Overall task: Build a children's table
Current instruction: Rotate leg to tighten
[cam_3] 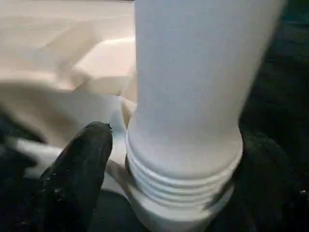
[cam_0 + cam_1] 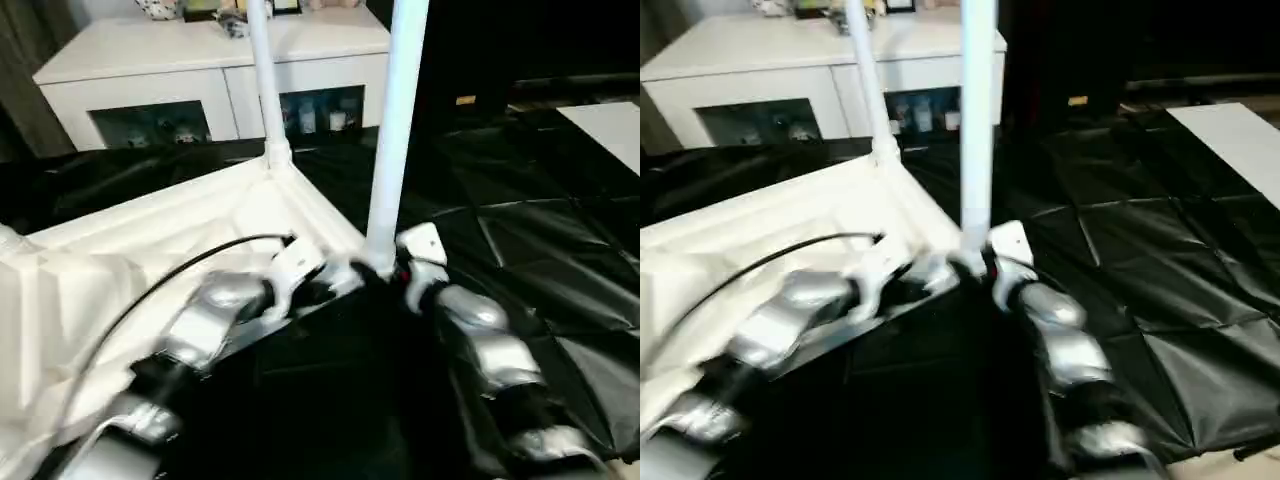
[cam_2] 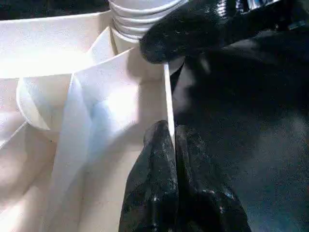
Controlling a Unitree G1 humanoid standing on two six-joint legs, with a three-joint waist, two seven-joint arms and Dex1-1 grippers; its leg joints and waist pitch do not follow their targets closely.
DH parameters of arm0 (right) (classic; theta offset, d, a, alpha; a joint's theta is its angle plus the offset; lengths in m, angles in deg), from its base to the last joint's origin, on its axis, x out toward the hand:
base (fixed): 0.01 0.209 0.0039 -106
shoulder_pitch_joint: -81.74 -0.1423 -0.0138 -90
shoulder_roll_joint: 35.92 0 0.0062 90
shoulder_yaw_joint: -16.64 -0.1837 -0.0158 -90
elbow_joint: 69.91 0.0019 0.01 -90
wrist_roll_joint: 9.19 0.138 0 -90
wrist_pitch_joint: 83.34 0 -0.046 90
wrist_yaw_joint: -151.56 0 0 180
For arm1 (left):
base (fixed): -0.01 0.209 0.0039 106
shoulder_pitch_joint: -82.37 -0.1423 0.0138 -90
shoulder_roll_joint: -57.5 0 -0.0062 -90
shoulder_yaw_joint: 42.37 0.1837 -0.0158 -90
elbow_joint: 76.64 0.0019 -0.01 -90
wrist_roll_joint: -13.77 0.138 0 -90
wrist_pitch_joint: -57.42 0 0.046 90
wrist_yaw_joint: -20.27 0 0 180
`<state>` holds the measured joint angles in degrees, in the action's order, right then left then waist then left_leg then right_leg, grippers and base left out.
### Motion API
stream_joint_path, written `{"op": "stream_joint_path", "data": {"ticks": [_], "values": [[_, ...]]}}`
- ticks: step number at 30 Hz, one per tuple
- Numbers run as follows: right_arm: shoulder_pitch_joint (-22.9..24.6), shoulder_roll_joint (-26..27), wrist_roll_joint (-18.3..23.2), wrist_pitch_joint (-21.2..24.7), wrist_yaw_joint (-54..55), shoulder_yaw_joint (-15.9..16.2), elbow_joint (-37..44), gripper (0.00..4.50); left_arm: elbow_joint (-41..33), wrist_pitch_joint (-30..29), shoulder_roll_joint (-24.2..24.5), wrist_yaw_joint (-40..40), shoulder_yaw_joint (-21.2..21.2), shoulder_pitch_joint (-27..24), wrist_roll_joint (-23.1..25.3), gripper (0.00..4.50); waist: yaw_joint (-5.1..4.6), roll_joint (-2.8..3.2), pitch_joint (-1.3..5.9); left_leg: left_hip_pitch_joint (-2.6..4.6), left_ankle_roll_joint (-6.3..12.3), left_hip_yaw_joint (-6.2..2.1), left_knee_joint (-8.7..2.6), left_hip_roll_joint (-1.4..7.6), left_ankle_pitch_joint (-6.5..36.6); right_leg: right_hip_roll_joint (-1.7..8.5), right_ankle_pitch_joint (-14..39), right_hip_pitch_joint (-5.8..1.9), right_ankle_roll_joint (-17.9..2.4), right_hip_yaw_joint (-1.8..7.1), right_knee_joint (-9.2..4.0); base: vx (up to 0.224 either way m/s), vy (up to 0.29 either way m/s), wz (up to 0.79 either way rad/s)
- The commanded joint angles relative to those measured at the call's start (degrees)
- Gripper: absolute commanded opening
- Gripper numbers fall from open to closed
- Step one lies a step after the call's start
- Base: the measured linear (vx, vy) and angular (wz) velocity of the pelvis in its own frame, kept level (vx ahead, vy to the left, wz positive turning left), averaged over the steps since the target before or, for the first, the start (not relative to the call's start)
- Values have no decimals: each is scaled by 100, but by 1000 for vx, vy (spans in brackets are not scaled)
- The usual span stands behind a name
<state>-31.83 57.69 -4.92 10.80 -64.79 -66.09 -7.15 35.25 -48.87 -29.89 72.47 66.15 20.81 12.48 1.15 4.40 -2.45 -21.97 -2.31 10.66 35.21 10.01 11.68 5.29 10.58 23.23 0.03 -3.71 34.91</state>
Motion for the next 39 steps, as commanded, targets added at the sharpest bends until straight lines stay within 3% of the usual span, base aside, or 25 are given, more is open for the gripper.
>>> {"op": "stream_joint_path", "data": {"ticks": [1,5,11,14,19,29,34,39], "values": [[95,-173,99,-165,-615,220,294,391,-333,204,162,604,213,-151,-160,0,23,-38,361,68,371,-137,-483,297,1179,321,685,-292,-1455,238,-384,0,0,0],[239,-538,489,-5,-1448,82,713,391,-656,128,503,1050,228,-332,-304,0,88,-30,355,101,497,-106,-472,310,1070,306,493,-270,-1617,246,-365,0,0,0],[322,-954,950,284,-2397,150,1028,391,-867,129,715,1332,127,-448,-442,0,115,-51,338,93,437,-111,-496,323,1185,315,708,-285,-1580,248,-366,0,0,0],[363,-1133,884,310,-2742,275,1035,391,-848,132,753,1345,93,-443,-430,0,123,-79,339,79,431,-106,-483,312,1156,319,811,-293,-1566,245,-377,0,0,0],[356,-1244,759,210,-2801,361,908,391,-879,119,788,1372,74,-453,-455,0,122,-72,346,81,450,-109,-470,312,1047,319,797,-287,-1565,244,-371,0,0,0],[211,-1136,666,257,-2622,363,689,286,-875,112,797,1362,64,-451,-452,0,127,-72,363,82,519,-106,-446,308,891,311,607,-293,-1628,233,-346,0,0,0],[226,-1114,660,245,-2618,371,664,272,-889,95,819,1382,68,-464,-454,0,129,-71,366,82,544,-105,-437,305,851,311,579,-295,-1636,231,-340,0,0,0],[265,-877,885,332,-2401,143,673,269,-857,-29,768,1291,49,-444,-453,0,119,-72,360,83,510,-104,-443,304,903,314,674,-293,-1636,233,-344,0,0,0]]}}
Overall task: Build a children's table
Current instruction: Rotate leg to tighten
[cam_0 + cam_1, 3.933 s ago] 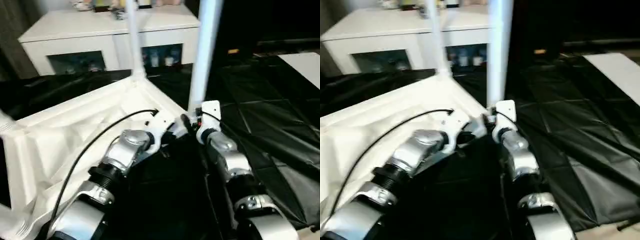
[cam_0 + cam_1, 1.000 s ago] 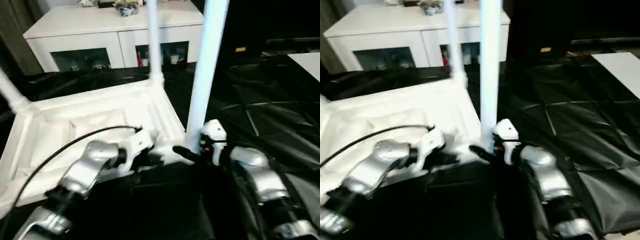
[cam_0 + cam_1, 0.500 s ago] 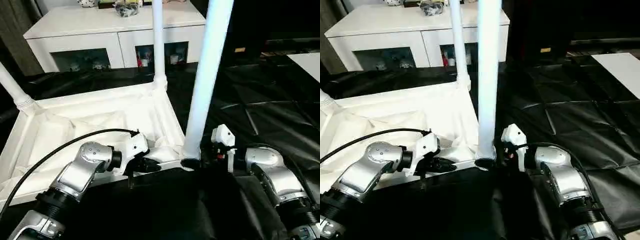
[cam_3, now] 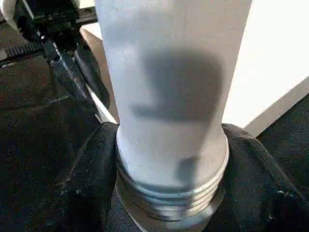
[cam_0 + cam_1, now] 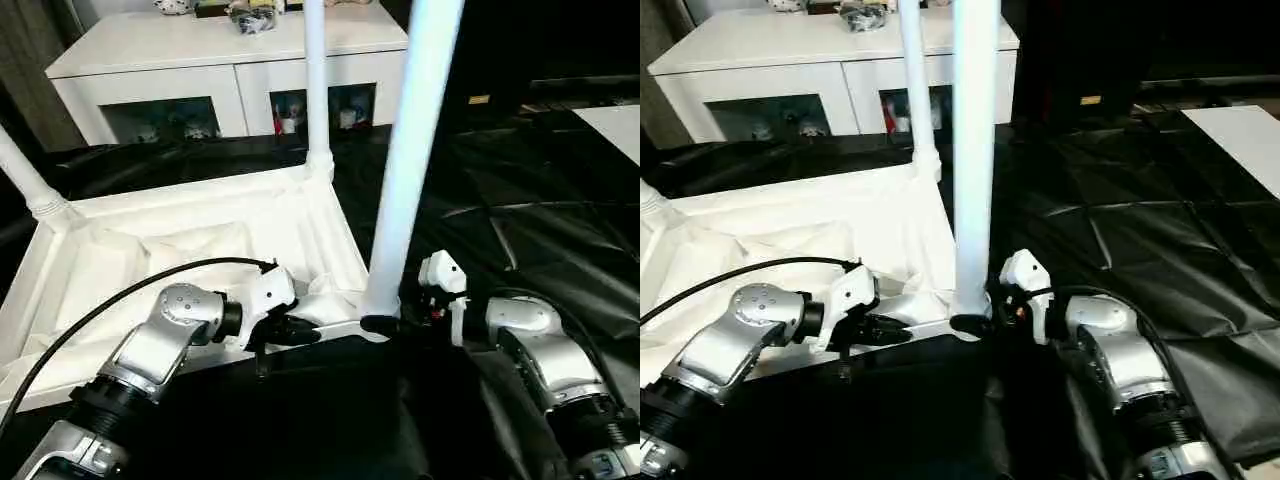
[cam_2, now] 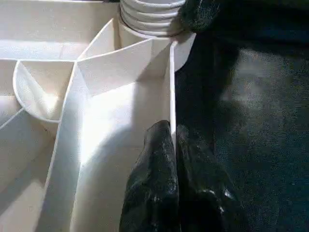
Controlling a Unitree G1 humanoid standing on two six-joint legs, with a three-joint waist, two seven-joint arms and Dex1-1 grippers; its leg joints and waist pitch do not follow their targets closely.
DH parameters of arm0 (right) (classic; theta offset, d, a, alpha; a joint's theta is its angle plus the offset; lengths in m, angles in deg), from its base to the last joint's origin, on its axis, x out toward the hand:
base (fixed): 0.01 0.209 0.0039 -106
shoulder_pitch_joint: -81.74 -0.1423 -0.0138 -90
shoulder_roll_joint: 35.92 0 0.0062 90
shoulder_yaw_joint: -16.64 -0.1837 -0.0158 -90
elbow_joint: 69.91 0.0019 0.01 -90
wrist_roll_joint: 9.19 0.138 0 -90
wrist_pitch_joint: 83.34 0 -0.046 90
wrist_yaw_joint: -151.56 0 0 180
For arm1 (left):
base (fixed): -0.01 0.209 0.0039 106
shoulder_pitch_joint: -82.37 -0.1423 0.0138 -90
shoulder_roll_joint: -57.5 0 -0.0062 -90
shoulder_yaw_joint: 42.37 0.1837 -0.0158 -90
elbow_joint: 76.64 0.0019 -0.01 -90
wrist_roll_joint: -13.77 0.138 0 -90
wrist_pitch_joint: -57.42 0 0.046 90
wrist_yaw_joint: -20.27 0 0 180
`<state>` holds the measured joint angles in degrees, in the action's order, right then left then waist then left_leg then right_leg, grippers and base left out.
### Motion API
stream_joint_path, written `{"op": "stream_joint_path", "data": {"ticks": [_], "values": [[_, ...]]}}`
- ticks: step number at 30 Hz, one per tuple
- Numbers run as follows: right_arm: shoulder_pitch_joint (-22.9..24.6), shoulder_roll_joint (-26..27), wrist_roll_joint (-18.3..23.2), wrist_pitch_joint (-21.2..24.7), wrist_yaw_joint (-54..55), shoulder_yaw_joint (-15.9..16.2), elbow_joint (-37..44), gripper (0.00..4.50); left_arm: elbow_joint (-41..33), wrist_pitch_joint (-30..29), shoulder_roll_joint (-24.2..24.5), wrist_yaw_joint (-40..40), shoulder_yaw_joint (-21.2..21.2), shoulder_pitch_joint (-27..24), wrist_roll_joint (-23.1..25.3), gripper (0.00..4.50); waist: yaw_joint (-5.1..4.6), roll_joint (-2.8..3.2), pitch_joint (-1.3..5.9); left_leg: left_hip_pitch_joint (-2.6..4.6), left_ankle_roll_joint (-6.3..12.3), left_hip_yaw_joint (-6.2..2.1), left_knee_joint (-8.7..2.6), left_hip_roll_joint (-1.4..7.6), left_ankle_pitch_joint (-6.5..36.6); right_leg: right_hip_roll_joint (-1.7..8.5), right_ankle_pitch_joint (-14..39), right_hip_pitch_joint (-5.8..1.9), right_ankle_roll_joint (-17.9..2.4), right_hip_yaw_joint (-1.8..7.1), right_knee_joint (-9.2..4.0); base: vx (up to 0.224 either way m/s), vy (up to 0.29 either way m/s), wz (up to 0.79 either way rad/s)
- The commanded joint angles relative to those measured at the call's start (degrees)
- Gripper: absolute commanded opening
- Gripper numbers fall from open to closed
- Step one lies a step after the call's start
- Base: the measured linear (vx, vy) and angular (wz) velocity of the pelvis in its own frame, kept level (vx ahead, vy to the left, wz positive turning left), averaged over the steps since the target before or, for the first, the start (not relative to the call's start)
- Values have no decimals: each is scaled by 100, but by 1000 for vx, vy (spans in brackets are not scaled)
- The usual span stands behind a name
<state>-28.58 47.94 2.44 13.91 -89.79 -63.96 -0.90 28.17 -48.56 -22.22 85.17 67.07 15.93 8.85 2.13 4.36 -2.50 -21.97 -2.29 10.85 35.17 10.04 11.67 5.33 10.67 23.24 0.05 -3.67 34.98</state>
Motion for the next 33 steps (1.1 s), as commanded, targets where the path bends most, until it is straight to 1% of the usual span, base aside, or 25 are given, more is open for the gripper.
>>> {"op": "stream_joint_path", "data": {"ticks": [1,3,4,5,6,7,8,9,10,11,14,15,16,17,19,20,21,23,24,25,27,30,31,32,33], "values": [[-87,252,100,79,466,-148,-54,269,-37,-110,-118,-175,-57,101,-32,0,7,-61,360,82,484,-124,-447,302,952,308,733,-282,-1626,232,-356,0,0,0],[-131,386,3,94,838,-201,-178,269,76,-152,-241,-375,-78,161,18,0,-14,-60,353,95,363,-128,-460,290,1056,305,896,-282,-1591,229,-384,0,0,0],[-222,660,-189,154,1611,-308,-425,269,337,-228,-516,-849,-130,301,141,0,-14,-58,355,93,339,-132,-462,287,1103,313,962,-289,-1570,229,-390,0,0,0],[-274,801,-304,147,2051,-369,-545,269,484,-281,-656,-1102,-154,386,210,0,-38,-52,330,98,245,-130,-481,285,1197,302,1135,-263,-1518,232,-412,0,0,0],[-315,929,-353,199,2422,-453,-633,269,601,-340,-776,-1326,-170,457,270,0,-52,-63,342,111,134,-143,-487,278,1292,311,1297,-276,-1459,225,-425,0,0,0],[-401,1161,-466,291,3132,-595,-803,269,863,-435,-1033,-1816,-240,614,369,0,-68,-24,335,108,103,-140,-490,272,1316,307,1329,-262,-1438,234,-428,0,0,0],[-459,1297,-560,304,3567,-669,-914,269,1035,-515,-1200,-2101,-291,724,412,0,-68,-46,334,138,2,-139,-492,266,1381,298,1418,-243,-1382,232,-451,0,0,0],[-520,1474,-628,333,3997,-730,-1022,269,1231,-612,-1403,-2420,-335,863,459,0,-85,-49,333,124,-38,-137,-493,255,1389,310,1486,-246,-1344,244,-462,0,0,0],[-558,1583,-701,328,4292,-751,-1085,269,1363,-660,-1533,-2614,-359,958,487,0,-56,-44,347,136,-55,-146,-489,249,1387,312,1493,-244,-1313,233,-467,0,0,0],[-596,1703,-736,306,4514,-767,-1146,269,1477,-695,-1649,-2774,-361,1046,530,0,-50,-48,361,126,-23,-146,-482,254,1270,312,1285,-258,-1308,241,-459,0,0,0],[-660,1863,-838,245,4778,-712,-1233,269,1647,-689,-1801,-3006,-365,1163,597,0,-20,-45,385,89,150,-134,-452,239,961,303,736,-280,-1371,235,-415,0,0,0],[-746,1988,-1053,171,4856,-491,-1350,269,1795,-669,-1917,-3163,-324,1258,699,0,-11,-41,387,81,223,-131,-445,234,908,305,674,-285,-1386,229,-413,0,0,0],[-788,2051,-1086,48,4781,-410,-1405,269,1849,-612,-1947,-3168,-295,1292,734,0,-9,-1,385,81,232,-134,-445,234,927,308,703,-285,-1390,225,-411,0,0,0],[-804,2122,-1043,-51,4697,-417,-1412,269,1880,-568,-1972,-3142,-286,1309,741,0,-18,-26,383,79,262,-132,-447,230,990,311,774,-293,-1391,221,-427,0,0,0],[-793,2161,-961,-127,4608,-463,-1354,324,1845,-561,-1960,-3054,-269,1290,726,0,-19,-14,375,83,267,-138,-462,247,1150,324,986,-292,-1351,220,-449,0,0,0],[-753,2128,-777,-163,4413,-568,-1188,338,1707,-453,-1870,-2808,-207,1207,700,0,-22,-25,374,84,268,-141,-467,250,1175,317,1024,-291,-1333,220,-455,0,0,0],[-741,2081,-762,-173,4373,-584,-1144,338,1640,-472,-1828,-2719,-194,1167,677,0,-17,-20,375,88,273,-145,-470,252,1200,318,1043,-291,-1320,220,-455,0,0,0],[-724,1942,-722,-221,4254,-615,-1071,372,1472,-457,-1702,-2450,-132,1064,602,0,-29,-12,378,77,279,-150,-475,264,1184,315,940,-292,-1338,217,-436,0,0,0],[-715,1881,-644,-195,4095,-646,-1040,372,1383,-482,-1637,-2332,-109,1012,572,0,-41,-36,380,57,308,-153,-474,261,1124,317,854,-314,-1366,216,-418,0,0,0],[-715,1881,-644,-195,4095,-646,-1040,380,1383,-482,-1637,-2332,-109,1012,572,0,-36,-23,384,56,329,-157,-473,266,1100,323,801,-320,-1378,215,-410,0,0,0],[-652,1544,-495,-130,3459,-671,-924,386,1119,-288,-1372,-1805,-22,836,466,0,-45,-29,391,40,415,-162,-460,267,1003,323,645,-336,-1423,211,-393,0,0,0],[-459,1037,-388,-150,2409,-483,-693,386,813,-62,-1060,-1111,42,630,262,0,-31,-14,393,69,533,-133,-430,282,913,311,421,-301,-1539,224,-372,0,0,0],[-314,753,-311,-178,1840,-346,-489,386,598,36,-876,-692,79,507,112,0,-19,-18,398,73,551,-138,-428,283,881,310,378,-311,-1556,219,-367,0,0,0],[-307,738,-306,-179,1809,-338,-478,386,587,42,-866,-671,81,501,105,0,11,-16,393,66,607,-141,-427,291,846,311,304,-321,-1575,215,-354,0,0,0],[-181,509,-237,-182,1309,-242,-298,386,407,23,-710,-374,102,415,-3,0,8,-15,388,72,633,-125,-428,293,890,308,319,-305,-1613,219,-352,0,0,0]]}}
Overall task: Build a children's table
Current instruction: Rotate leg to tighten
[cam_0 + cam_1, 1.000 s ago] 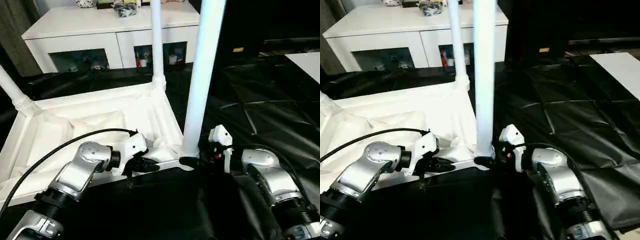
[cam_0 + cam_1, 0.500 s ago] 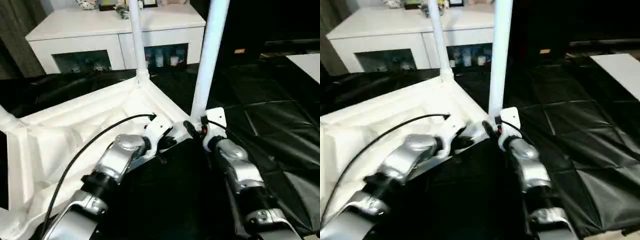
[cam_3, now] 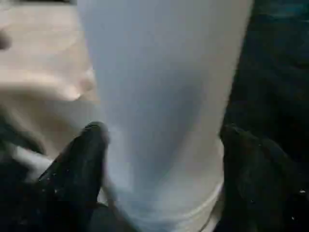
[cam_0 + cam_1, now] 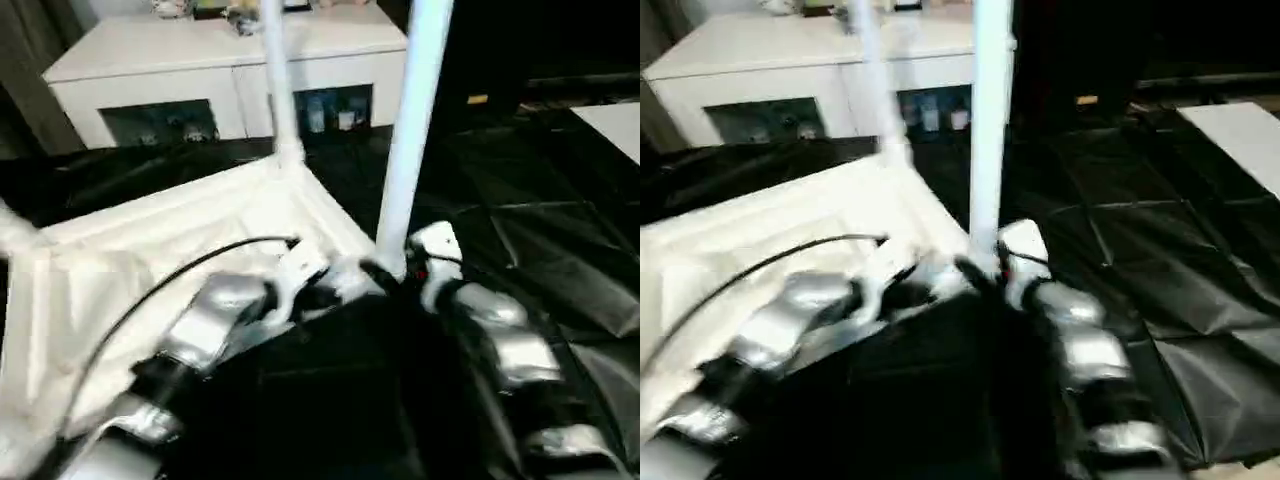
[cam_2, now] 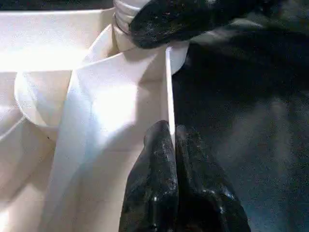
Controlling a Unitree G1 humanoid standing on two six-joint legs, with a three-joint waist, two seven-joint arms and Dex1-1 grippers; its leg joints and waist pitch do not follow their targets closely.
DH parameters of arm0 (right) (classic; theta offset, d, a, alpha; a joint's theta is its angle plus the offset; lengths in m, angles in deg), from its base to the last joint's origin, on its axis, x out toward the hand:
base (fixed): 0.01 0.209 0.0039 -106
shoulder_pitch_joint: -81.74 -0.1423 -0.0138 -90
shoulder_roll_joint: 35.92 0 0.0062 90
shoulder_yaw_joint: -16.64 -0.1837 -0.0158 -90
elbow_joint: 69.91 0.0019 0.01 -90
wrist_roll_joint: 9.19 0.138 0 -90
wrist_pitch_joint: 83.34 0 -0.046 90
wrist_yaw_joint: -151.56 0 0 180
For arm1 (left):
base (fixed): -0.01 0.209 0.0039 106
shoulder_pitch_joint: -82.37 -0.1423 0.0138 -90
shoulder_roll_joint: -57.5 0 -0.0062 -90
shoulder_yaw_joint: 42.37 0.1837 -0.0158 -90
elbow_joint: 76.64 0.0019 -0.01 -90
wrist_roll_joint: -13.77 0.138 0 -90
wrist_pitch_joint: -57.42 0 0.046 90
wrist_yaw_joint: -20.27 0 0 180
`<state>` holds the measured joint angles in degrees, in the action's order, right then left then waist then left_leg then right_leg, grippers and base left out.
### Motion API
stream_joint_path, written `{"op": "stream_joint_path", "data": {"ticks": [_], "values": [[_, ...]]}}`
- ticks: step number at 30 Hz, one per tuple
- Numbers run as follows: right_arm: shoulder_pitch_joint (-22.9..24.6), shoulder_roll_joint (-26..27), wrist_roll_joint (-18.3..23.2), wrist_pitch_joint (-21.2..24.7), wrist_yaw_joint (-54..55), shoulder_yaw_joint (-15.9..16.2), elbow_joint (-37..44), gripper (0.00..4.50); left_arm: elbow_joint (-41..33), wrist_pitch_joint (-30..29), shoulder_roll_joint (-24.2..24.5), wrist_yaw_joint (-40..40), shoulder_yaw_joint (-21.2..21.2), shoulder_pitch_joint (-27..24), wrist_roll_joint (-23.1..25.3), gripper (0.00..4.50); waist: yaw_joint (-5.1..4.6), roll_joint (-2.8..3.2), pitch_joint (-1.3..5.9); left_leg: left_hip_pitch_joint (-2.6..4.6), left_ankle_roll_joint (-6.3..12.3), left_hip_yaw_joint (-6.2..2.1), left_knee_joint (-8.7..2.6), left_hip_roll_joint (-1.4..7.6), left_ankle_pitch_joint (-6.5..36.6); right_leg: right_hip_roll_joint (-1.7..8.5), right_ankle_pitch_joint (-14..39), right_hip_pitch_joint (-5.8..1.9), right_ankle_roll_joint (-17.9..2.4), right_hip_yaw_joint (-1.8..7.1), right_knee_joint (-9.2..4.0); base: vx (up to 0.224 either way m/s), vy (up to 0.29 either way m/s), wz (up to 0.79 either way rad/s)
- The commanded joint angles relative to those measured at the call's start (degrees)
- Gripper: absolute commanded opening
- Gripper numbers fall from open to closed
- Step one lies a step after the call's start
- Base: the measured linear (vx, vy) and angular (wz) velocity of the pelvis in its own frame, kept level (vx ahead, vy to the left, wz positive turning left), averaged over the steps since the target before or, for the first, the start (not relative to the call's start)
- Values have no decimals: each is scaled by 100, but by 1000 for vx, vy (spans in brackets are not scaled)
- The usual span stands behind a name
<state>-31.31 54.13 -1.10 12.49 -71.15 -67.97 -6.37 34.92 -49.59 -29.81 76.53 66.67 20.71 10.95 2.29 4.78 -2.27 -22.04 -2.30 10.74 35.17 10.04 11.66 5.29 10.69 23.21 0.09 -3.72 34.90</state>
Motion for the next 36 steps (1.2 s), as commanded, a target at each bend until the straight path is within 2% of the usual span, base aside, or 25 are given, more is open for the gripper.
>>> {"op": "stream_joint_path", "data": {"ticks": [1,5,9,13,20,26,28,29,31,34,35,36], "values": [[149,-216,168,-10,-781,205,346,386,-337,92,127,601,154,-92,-247,0,11,-49,364,97,632,-114,-430,307,928,314,361,-298,-1620,225,-350,0,0,0],[312,-637,394,135,-1623,351,712,386,-706,-145,479,1092,153,-251,-450,0,45,-53,321,112,413,-114,-493,329,1351,305,960,-276,-1543,234,-385,0,0,0],[256,-784,488,211,-2031,390,732,386,-762,-113,621,1248,98,-314,-482,0,48,-67,316,112,364,-104,-485,312,1378,317,1103,-262,-1511,249,-409,0,0,0],[168,-806,414,144,-2110,466,614,386,-739,-93,678,1272,73,-325,-459,0,56,-89,325,100,372,-110,-480,311,1209,316,1024,-266,-1504,246,-397,0,0,0],[181,-791,418,247,-2194,532,610,322,-780,-132,691,1270,87,-345,-460,0,66,-81,340,94,432,-110,-462,307,1056,315,882,-274,-1529,239,-380,0,0,0],[230,-711,459,295,-2151,478,612,281,-791,-143,715,1276,104,-367,-441,0,62,-66,335,99,383,-111,-470,308,1147,313,960,-272,-1519,239,-390,0,0,0],[226,-636,419,275,-1969,436,554,278,-762,-160,706,1236,110,-355,-408,0,57,-65,333,94,373,-114,-475,307,1135,310,947,-272,-1521,238,-384,0,0,0],[139,-435,233,199,-1320,314,324,276,-602,-149,603,957,76,-293,-292,0,46,-56,327,100,332,-115,-482,309,1200,315,1032,-263,-1501,241,-394,0,0,0],[63,-250,98,157,-747,200,144,275,-420,-130,480,645,35,-219,-177,0,18,-49,316,98,256,-118,-492,298,1255,313,1129,-249,-1480,241,-408,0,0,0],[-70,198,-70,269,527,-81,-130,275,1,-186,151,-108,-66,-20,43,0,-63,-51,315,115,31,-138,-511,279,1449,314,1414,-260,-1365,235,-437,0,0,0],[-114,368,-82,360,971,-197,-210,275,144,-275,18,-401,-118,62,96,0,-79,-54,314,112,11,-137,-515,280,1419,317,1373,-251,-1351,247,-439,0,0,0],[-114,368,-82,360,971,-197,-210,274,144,-275,18,-401,-118,62,96,0,-74,-51,323,112,21,-136,-510,271,1417,319,1360,-259,-1344,244,-441,0,0,0]]}}
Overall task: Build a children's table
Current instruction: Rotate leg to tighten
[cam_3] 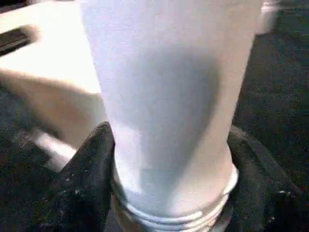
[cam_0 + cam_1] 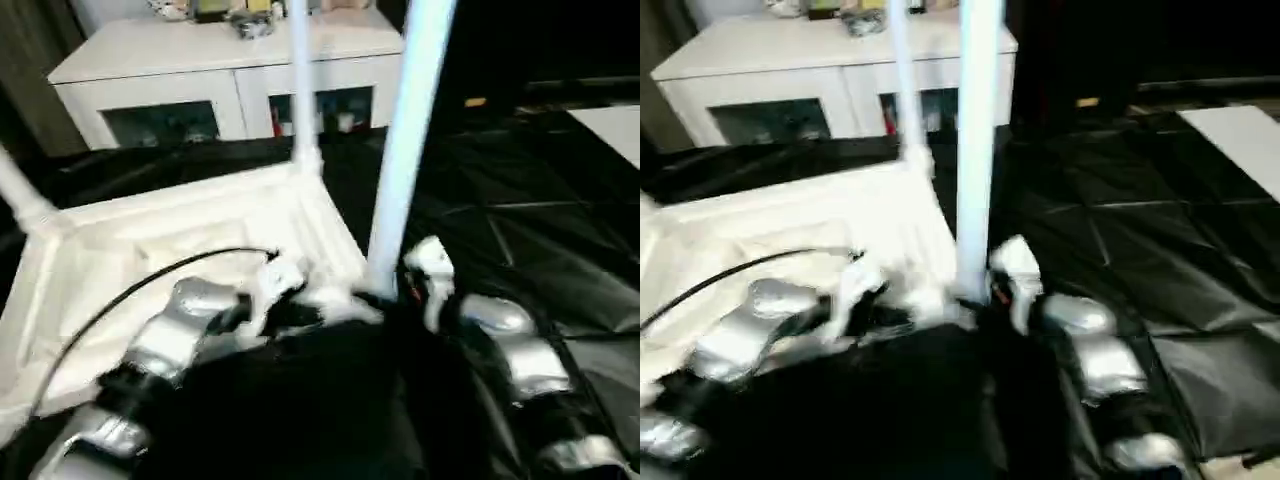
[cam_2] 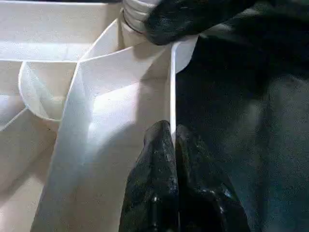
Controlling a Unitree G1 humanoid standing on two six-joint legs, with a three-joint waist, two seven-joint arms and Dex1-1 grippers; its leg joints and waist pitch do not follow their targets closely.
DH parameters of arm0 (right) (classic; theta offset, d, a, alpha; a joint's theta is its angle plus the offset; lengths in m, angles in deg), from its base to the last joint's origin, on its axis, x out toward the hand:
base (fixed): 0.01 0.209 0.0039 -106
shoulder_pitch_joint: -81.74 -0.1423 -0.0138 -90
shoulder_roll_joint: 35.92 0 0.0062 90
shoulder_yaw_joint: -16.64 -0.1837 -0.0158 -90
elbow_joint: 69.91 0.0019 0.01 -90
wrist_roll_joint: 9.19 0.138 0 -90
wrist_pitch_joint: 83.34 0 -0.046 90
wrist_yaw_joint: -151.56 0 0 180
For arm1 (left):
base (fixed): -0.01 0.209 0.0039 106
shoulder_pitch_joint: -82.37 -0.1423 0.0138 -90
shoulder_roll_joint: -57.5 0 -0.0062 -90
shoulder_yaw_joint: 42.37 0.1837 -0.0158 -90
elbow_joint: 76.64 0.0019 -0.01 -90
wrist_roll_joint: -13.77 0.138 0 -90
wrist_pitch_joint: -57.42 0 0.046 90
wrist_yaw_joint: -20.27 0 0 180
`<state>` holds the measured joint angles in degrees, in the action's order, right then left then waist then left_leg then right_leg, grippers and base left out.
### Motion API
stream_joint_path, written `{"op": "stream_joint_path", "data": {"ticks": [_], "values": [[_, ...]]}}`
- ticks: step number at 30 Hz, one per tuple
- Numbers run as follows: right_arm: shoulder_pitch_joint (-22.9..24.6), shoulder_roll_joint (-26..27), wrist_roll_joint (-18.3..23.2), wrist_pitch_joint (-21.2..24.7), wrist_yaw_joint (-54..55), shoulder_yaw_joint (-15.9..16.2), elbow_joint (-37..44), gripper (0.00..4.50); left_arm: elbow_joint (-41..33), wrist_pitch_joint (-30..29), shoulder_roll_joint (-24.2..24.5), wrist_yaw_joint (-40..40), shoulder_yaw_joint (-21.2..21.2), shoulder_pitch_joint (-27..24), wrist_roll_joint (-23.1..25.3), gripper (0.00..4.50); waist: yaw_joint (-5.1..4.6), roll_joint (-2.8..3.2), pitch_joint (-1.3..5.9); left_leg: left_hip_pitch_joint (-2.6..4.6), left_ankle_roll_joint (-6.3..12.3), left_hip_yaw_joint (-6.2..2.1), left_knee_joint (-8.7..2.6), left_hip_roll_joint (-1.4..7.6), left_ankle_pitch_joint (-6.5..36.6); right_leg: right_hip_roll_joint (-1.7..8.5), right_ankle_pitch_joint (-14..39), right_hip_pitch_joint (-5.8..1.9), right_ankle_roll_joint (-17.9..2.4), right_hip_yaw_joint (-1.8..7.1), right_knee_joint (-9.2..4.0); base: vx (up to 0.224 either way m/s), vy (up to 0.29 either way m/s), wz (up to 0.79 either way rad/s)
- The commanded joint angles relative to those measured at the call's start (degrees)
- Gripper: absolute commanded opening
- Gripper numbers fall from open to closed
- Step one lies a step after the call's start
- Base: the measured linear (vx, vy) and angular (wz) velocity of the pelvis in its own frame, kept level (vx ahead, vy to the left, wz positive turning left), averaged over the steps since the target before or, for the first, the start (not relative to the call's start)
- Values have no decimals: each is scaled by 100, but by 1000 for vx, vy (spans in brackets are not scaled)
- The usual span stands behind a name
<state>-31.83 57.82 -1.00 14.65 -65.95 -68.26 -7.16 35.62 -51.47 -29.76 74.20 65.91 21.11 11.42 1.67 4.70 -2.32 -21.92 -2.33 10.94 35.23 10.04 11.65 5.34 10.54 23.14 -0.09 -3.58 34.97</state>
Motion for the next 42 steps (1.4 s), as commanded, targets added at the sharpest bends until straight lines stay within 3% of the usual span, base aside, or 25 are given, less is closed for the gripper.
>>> {"op": "stream_joint_path", "data": {"ticks": [1,3,4,6,7,8,9,14,16,19,21,22,24,25,26,28,29,34,40,41,42], "values": [[-192,287,-290,244,1390,-267,-398,274,428,-515,-348,-979,-244,276,122,0,-22,-39,341,97,18,-149,-506,275,1352,301,1243,-249,-1330,228,-419,0,0,0],[-319,474,-497,238,2061,-268,-671,274,690,-758,-625,-1538,-394,499,147,0,-35,-41,331,127,-44,-130,-499,248,1284,290,1230,-213,-1374,227,-452,0,0,0],[-380,585,-535,221,2357,-302,-787,274,797,-754,-725,-1732,-420,590,178,0,-3,-61,351,131,-18,-134,-488,239,1249,310,1254,-232,-1352,228,-462,0,0,0],[-532,836,-568,160,2825,-363,-1030,274,1054,-599,-884,-2084,-420,761,304,0,0,-46,350,82,43,-148,-491,238,1189,319,1188,-261,-1307,224,-458,0,0,0],[-532,836,-568,160,2825,-363,-1030,274,1054,-599,-884,-2084,-420,761,304,0,0,-46,350,82,43,-148,-491,238,1189,319,1188,-261,-1307,224,-458,0,0,0],[-713,1069,-607,36,2883,-266,-1327,274,1331,-341,-999,-2178,-363,877,428,0,-3,-47,374,61,186,-144,-470,230,969,298,733,-273,-1361,208,-418,0,0,0],[-732,1098,-600,16,2872,-260,-1356,274,1359,-316,-1013,-2178,-361,887,433,0,1,-45,379,65,213,-141,-463,229,968,307,700,-273,-1371,209,-418,0,0,0],[-797,1232,-508,-282,2581,-261,-1358,274,1382,-154,-1005,-2111,-282,884,464,0,14,-53,356,82,246,-139,-486,256,1194,323,938,-277,-1370,213,-441,0,0,0],[-768,1124,-436,-386,2394,-271,-1219,330,1231,-23,-873,-1872,-219,774,427,0,15,-57,348,80,250,-138,-492,260,1257,328,1063,-272,-1339,216,-456,0,0,0],[-742,961,-394,-446,2145,-266,-1089,350,1050,31,-743,-1510,-206,627,328,0,16,-66,353,57,310,-143,-491,268,1177,329,950,-290,-1337,212,-430,0,0,0],[-718,854,-314,-424,1766,-261,-992,387,917,62,-641,-1249,-192,521,276,0,-17,-75,343,11,349,-158,-501,260,1122,331,957,-321,-1333,199,-422,0,0,0],[-661,742,-268,-357,1465,-205,-863,387,800,5,-552,-1078,-168,443,241,0,-32,-59,346,32,354,-152,-490,258,1171,333,1041,-305,-1344,202,-433,0,0,0],[-355,205,-254,-327,332,191,-367,387,410,93,-176,-342,-8,152,103,0,-35,-50,357,25,474,-157,-470,276,980,323,725,-322,-1403,205,-404,0,0,0],[-355,205,-254,-327,332,191,-367,387,410,93,-176,-342,-8,152,103,0,-36,-50,363,30,503,-156,-466,283,960,320,635,-323,-1433,202,-393,0,0,0],[-104,-144,-96,-328,-484,407,15,387,104,256,34,184,47,-46,-111,0,-46,-39,367,49,549,-142,-457,286,903,307,489,-291,-1515,207,-380,0,0,0],[73,-401,22,-333,-1017,511,290,387,-159,302,191,549,72,-190,-300,0,-19,-56,371,22,664,-148,-448,299,817,307,238,-338,-1572,203,-336,0,0,0],[104,-450,37,-339,-1104,525,336,387,-210,300,221,612,75,-216,-336,0,0,-38,364,50,695,-135,-451,308,847,303,255,-302,-1610,204,-345,0,0,0],[284,-894,305,-192,-1903,516,681,387,-652,105,557,1118,81,-423,-538,0,61,-42,340,114,500,-116,-483,329,1217,303,758,-253,-1599,224,-394,0,0,0],[267,-1058,459,-93,-2256,462,745,387,-796,45,681,1297,25,-521,-618,0,88,-67,336,90,403,-114,-487,307,1167,310,814,-271,-1550,231,-387,0,0,0],[262,-1066,460,-90,-2280,465,737,359,-799,41,685,1308,23,-525,-618,0,89,-66,335,86,408,-115,-485,305,1150,312,820,-274,-1549,233,-388,0,0,0],[250,-1102,411,-89,-2378,534,667,359,-805,24,692,1323,27,-529,-610,0,92,-72,340,85,421,-114,-478,303,1101,311,816,-275,-1543,231,-384,0,0,0]]}}
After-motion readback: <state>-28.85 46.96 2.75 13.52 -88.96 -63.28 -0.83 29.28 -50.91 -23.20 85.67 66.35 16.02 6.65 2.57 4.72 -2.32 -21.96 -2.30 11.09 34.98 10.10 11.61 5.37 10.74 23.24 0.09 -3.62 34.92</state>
